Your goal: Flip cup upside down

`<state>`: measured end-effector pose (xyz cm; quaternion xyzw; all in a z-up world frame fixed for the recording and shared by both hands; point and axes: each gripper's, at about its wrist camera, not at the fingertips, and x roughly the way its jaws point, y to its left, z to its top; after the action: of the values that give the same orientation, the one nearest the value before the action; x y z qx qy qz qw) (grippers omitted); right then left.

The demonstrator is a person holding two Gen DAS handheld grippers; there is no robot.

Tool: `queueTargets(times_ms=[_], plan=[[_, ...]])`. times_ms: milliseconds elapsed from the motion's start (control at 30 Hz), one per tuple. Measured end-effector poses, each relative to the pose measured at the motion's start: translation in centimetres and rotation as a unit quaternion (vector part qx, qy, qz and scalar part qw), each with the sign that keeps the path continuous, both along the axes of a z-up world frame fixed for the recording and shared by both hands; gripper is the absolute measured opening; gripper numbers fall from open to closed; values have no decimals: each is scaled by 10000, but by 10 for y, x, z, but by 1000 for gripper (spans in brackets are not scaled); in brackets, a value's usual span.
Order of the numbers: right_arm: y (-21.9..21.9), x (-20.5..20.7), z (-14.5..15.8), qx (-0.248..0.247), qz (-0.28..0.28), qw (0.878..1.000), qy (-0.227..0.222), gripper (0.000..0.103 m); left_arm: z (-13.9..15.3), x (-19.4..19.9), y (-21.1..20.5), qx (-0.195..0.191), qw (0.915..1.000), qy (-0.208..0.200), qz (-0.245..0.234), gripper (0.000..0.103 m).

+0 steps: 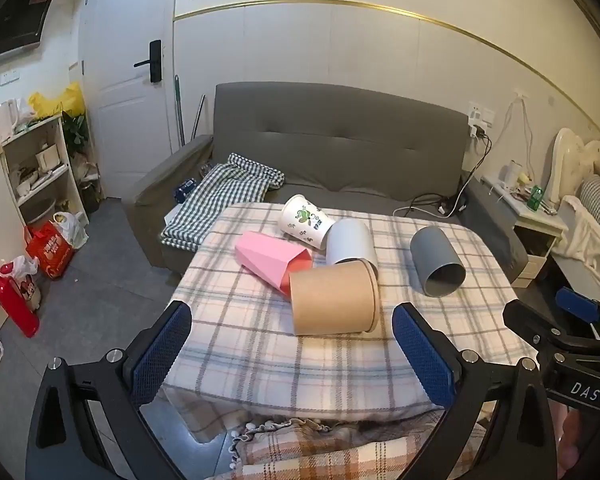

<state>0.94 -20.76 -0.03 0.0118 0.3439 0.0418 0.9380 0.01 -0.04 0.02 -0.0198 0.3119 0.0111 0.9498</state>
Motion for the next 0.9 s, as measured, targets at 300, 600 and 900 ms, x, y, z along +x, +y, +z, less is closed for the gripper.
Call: queueTargets(times_ms=[300, 600, 900], plan=[[-1, 1, -1, 31, 0, 10000, 13, 103, 0, 0, 0, -27, 10000, -6, -4, 103], [1, -1, 1, 24, 36, 10000, 5, 103, 0, 0, 0, -39, 10000, -11, -6, 103], [1, -1, 0, 33, 30, 10000, 13, 103, 0, 0, 0, -40, 10000, -11, -6, 103]])
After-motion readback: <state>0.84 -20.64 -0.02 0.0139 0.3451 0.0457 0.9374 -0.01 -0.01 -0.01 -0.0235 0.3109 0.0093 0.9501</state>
